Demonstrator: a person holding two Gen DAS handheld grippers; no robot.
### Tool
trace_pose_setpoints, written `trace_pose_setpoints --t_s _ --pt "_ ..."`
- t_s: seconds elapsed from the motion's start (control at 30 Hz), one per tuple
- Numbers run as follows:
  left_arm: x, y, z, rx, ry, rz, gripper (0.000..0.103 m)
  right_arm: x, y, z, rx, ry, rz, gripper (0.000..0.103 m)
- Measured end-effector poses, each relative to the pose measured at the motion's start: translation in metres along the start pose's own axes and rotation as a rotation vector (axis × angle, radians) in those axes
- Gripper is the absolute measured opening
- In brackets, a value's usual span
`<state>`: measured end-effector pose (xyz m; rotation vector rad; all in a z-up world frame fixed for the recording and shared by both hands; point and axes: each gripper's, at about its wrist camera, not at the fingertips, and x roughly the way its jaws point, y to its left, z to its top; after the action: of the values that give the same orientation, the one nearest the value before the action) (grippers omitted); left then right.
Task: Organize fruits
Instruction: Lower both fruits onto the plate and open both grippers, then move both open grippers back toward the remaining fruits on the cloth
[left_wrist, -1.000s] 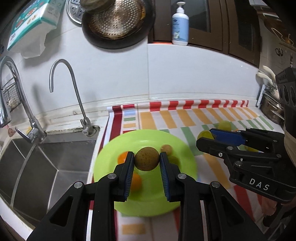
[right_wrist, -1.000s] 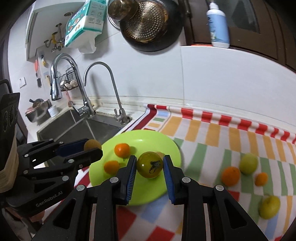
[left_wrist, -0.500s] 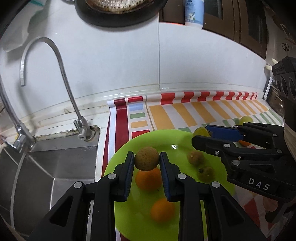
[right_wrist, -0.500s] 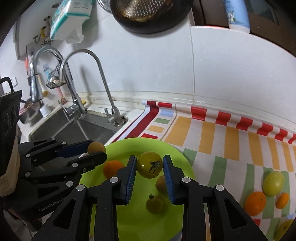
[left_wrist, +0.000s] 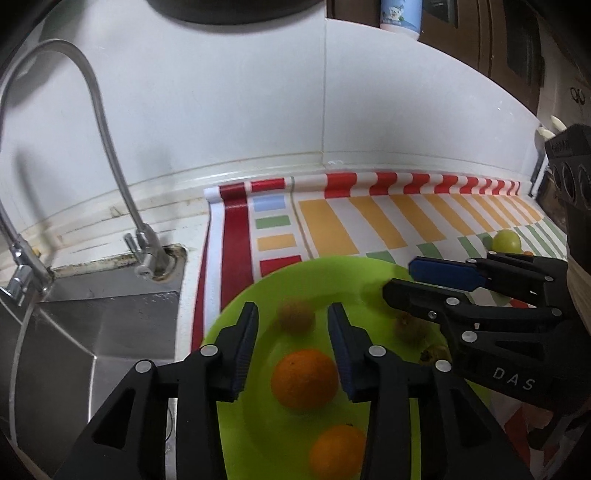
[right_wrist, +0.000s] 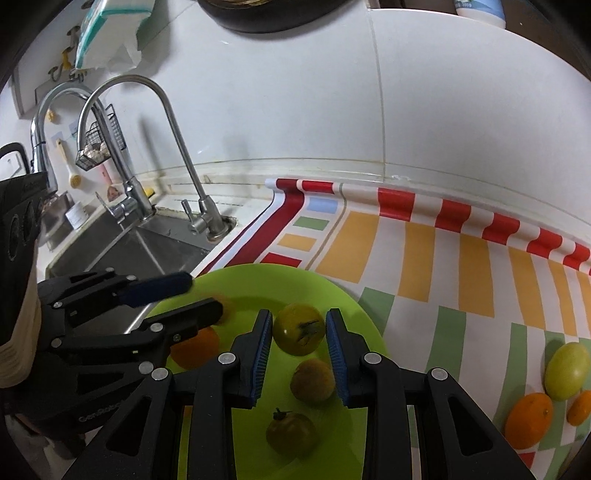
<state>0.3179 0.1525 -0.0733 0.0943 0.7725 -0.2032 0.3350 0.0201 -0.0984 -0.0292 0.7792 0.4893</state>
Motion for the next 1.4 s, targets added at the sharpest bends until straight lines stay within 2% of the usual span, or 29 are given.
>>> trace_pose_setpoints --t_s 0.13,0.27,0.4,0.53,0.63,0.77,0.93,1.03,1.17,1.27,1.4 --pt "-0.014 -0.001 0.000 -0.009 -0.018 0.023 0.039 -0.010 -0.002 -0.001 0.023 -0.018 -0.018 0.035" --pt "-0.033 -0.005 -0.003 -0.014 -0.042 0.043 0.045 -0.027 -0.002 -0.005 0.043 -0.040 -0.040 0.038" --pt "-0.051 -0.011 -0.006 -0.017 -0.062 0.045 0.049 -0.049 -0.002 -0.011 0.062 -0.067 -0.072 0.040" --pt "-0.067 -0.017 -0.009 -0.021 -0.083 0.050 0.054 -0.073 0.001 -0.018 0.073 -0.097 -0.109 0.049" --pt "-0.078 -0.022 -0.012 -0.028 -0.094 0.039 0.058 -0.087 0.002 -0.022 0.078 -0.112 -0.128 0.049" --pt "-0.093 -0.033 -0.017 -0.017 -0.115 0.029 0.062 -0.108 0.003 -0.030 0.082 -0.129 -0.150 0.055" --pt "-0.110 -0.048 -0.021 -0.004 -0.142 0.039 0.067 -0.134 0.002 -0.042 0.084 -0.160 -0.184 0.057" --pt "-0.120 -0.057 -0.022 -0.005 -0.159 0.046 0.069 -0.149 0.000 -0.048 0.099 -0.175 -0.195 0.063" --pt "-0.133 -0.072 -0.024 -0.002 -0.183 0.045 0.072 -0.170 -0.004 -0.056 0.098 -0.189 -0.207 0.063" --pt "-0.143 -0.084 -0.026 -0.003 -0.202 0.043 0.079 -0.183 -0.008 -0.062 0.096 -0.200 -0.223 0.071" --pt "-0.153 -0.100 -0.028 -0.008 -0.230 0.045 0.088 -0.205 -0.018 -0.070 0.097 -0.229 -0.258 0.072"
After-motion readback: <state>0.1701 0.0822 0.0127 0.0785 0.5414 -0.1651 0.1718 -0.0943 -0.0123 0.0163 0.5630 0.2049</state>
